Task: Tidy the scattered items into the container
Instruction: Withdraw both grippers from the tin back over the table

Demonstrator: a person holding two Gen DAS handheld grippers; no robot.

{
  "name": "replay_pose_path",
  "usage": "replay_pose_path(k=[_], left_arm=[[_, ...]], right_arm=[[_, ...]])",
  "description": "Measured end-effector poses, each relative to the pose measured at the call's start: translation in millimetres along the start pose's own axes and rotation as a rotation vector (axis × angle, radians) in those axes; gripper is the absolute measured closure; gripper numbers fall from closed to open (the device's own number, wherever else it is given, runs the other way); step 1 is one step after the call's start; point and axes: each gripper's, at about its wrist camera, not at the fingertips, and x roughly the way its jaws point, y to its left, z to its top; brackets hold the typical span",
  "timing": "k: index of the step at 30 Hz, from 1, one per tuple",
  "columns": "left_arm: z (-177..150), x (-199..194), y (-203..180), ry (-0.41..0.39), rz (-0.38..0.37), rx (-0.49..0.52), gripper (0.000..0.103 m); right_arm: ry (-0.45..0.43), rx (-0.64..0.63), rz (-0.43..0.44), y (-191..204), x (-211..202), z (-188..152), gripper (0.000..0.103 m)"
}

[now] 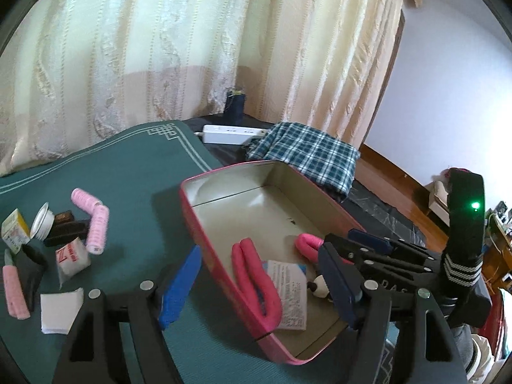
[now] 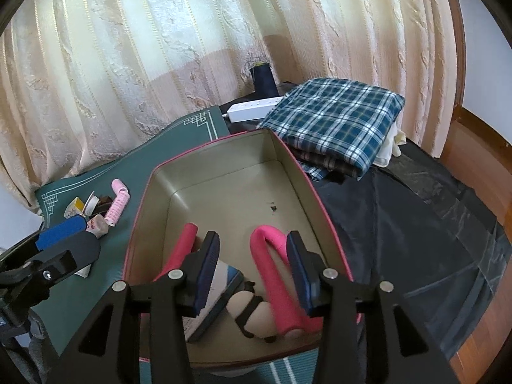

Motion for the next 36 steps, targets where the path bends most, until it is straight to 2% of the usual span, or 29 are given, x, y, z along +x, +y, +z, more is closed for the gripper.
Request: replay_pose_path(k=[9,10,12,14,23,36], left_arm=[[-14.3,-20.9,27.7,-0.014,0.044,-0.051,0.026],[-16.7,-23.9,33.8,-0.016,0.05,-0.064,0.026],[-20.7,-28.3,43.2,-0.018,0.063,-0.083,0.026],[-25.9,-33.7,55.3,-0.021,0.077,-0.108,0.026],[-50.9,-65.8,118.7,-0.051,0.169,-0.223,0.026],[-93.2,-110.5,209.3,-0.073,0.318,-0.365,0.026]], right_arm=[[-0.008,-0.038,0.033,30.1,-3.7,-1.1,0.054],[-0.009,-0.044,0.038,33.6,-4.1,-1.5,0.053],[-0.015,-0.06,0.049,44.0,-6.1,-2.3,0.042],[-0.023,-0.079,0.065,56.1,-8.4,-3.4,0.038],[-0.015,-0.157,0.127,110.6,-6.3,-11.5,0.026],[0.049,-0.286,0.202,192.2,10.0,-35.0,0.024]])
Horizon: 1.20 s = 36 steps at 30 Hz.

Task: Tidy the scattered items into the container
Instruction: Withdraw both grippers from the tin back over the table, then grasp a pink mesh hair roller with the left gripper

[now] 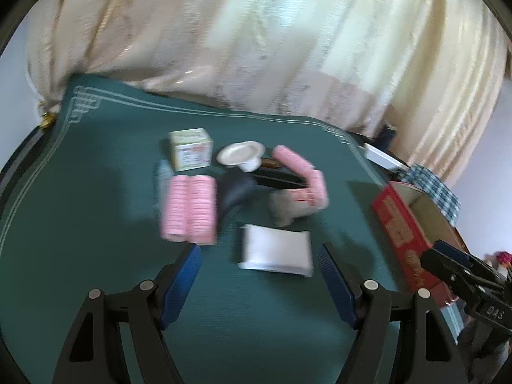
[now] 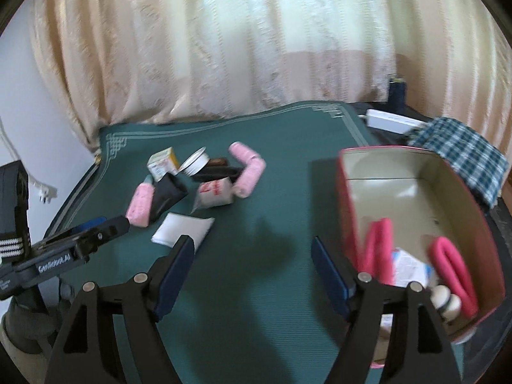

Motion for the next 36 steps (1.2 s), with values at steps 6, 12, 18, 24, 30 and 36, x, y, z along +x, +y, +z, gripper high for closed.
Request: replay_pose_path(k=[6,12,18,24,30,36], left_arm=[[1.4,2.9,31.2,0.012,0.03,-0.042,0.026],[9.0,19.2,38.5,0.035,0.05,-0.018,0.026],[11.8,39.9,32.2,0.07,-0.014,0.005,0.026],[15.2,64.3,26.8,0.119,-0.059,0.001,0.026],[25.3,86.2,37.0,0.146,-0.036,-0.02,0.026],[32.1,98.9,42.8,0.15,-0.017,-0.002,0.052]], right_arm=[[0.038,-0.029,0.025,22.0,18.0,-2.8,0.024],[0.074,-0.025,0.039,28.7,33.9,-4.7,0.023],[0.098,-0.004,0.04,22.5,49.0,-3.8,0.023],[0.121,0.022,0.044,12.4,64.0,-3.5,0.023],[0.134,0.035,0.054,5.7,73.4,-4.7,0.023],[0.142,0.052,0.058,-0.4,80.0,-5.5,0.023]])
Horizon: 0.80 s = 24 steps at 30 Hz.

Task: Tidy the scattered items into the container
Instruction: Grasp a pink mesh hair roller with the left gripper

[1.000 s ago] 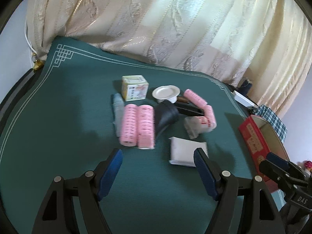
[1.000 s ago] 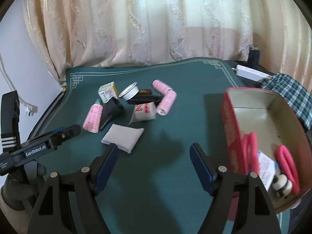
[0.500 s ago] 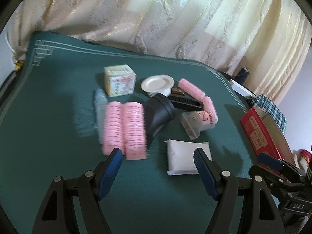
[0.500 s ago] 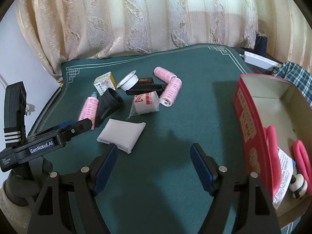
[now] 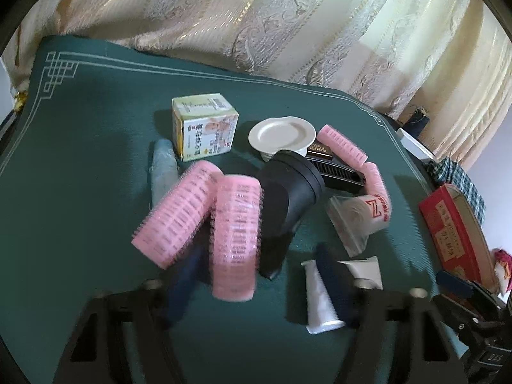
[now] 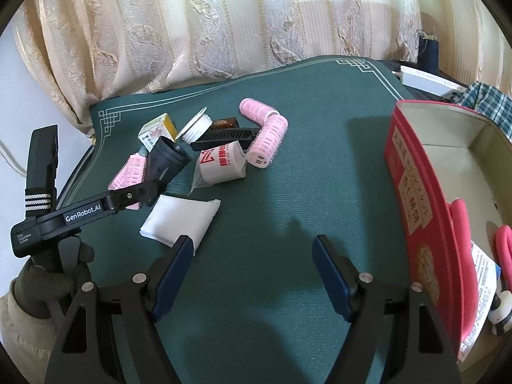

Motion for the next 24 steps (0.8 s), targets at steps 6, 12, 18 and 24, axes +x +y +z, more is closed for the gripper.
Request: replay_pose_path(k=[6,12,18,24], left_arm=[[-0.6,2.8,0.7,-0.005,-0.004,0.01,0.072],[-12.7,-19.9,-2.7,-0.048,-0.014,0.014,0.073],[-32.6,-39.2,0.3,-0.062,-0.059,-0.001,0.073],[-45.4,-52.5,13.1,-0.079,-0.092,-0.033,0.073]], right_arm=[[0.008,-0.005,-0.002,1.1,2.5,-0.6,0.023],[0.011,-0.018,-0.008,7.4,2.1,-0.6,0.023],[0.031,-0.037,0.017,21.2,7.3,5.0,0.023],[0.037,-0.081,0.05,41.1,20.6,16.9,0.023]])
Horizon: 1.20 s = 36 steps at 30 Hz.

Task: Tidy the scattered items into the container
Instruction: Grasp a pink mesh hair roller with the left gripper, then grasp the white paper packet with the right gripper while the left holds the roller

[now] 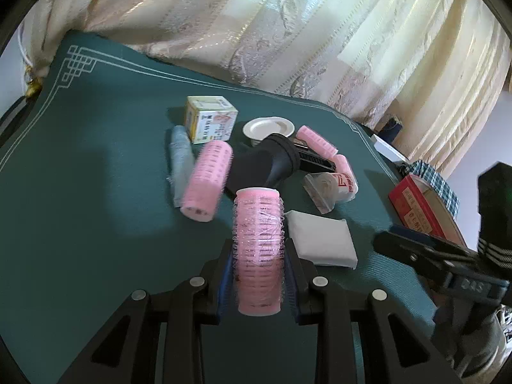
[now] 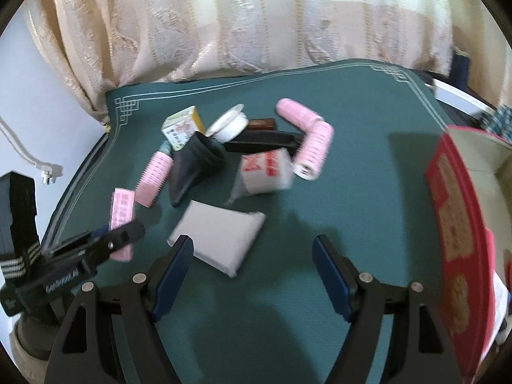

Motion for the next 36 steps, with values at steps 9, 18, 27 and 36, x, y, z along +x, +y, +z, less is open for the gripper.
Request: replay_pose_path(k=[9,18,27,36], left_arm=[[-5.0,-1.3,9.4,-0.009,0.0,0.004,0.073],[-3.7,-6.5,20.7,-0.026,0.004,-0.029,0.073],[-4.0,-8.1,20.8,-0.036,0.008,-0.031,0.073],[-5.5,-9.7,19.3,-0.042,0.014,-0.027,0.073]], right_arm=[[0.028,-0.141,-0.017,28.3,42.3,18.6,0.023],[0.129,-0.172,0.091,32.8,58.5,15.4,0.022],[0.206,-0.267,0.134,61.0,35.0,-20.9,0.022],[0.142,-0.253,0.064,62.6,34.4,-6.5,0.022]])
